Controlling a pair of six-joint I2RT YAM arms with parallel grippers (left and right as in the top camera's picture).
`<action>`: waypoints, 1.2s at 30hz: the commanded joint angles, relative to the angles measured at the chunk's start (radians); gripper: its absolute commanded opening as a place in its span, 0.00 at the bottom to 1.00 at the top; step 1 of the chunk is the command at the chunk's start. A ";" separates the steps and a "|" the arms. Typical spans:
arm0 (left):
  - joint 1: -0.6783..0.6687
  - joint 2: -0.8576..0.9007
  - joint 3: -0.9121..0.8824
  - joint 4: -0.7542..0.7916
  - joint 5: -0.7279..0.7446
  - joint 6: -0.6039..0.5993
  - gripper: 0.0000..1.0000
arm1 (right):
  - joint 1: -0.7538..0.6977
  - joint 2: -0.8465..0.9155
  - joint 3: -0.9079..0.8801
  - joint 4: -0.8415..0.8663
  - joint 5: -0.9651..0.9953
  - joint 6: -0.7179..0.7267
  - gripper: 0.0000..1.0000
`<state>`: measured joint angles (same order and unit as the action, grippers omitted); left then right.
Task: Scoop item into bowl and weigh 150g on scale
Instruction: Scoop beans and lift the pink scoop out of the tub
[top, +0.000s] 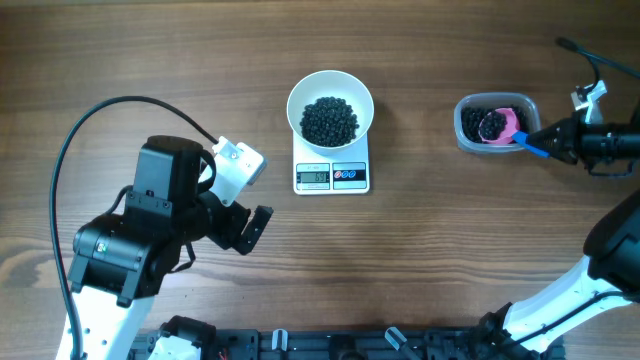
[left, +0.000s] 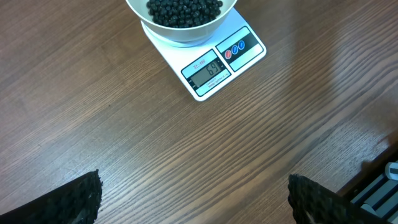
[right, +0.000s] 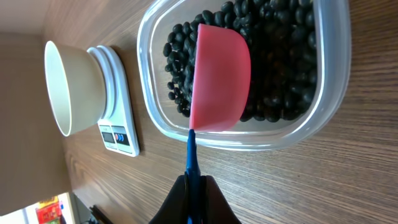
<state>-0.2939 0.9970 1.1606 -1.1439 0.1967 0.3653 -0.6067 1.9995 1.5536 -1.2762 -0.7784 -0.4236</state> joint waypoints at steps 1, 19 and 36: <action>0.007 0.000 0.018 0.003 0.016 0.021 1.00 | -0.013 0.024 -0.010 -0.020 -0.090 -0.051 0.04; 0.007 0.000 0.018 0.003 0.016 0.021 1.00 | -0.108 0.024 -0.010 -0.169 -0.313 -0.227 0.05; 0.007 0.000 0.018 0.003 0.016 0.020 1.00 | 0.045 -0.071 -0.010 -0.336 -0.489 -0.276 0.05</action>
<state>-0.2939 0.9970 1.1606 -1.1439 0.1967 0.3653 -0.6239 1.9953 1.5467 -1.6093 -1.1698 -0.7013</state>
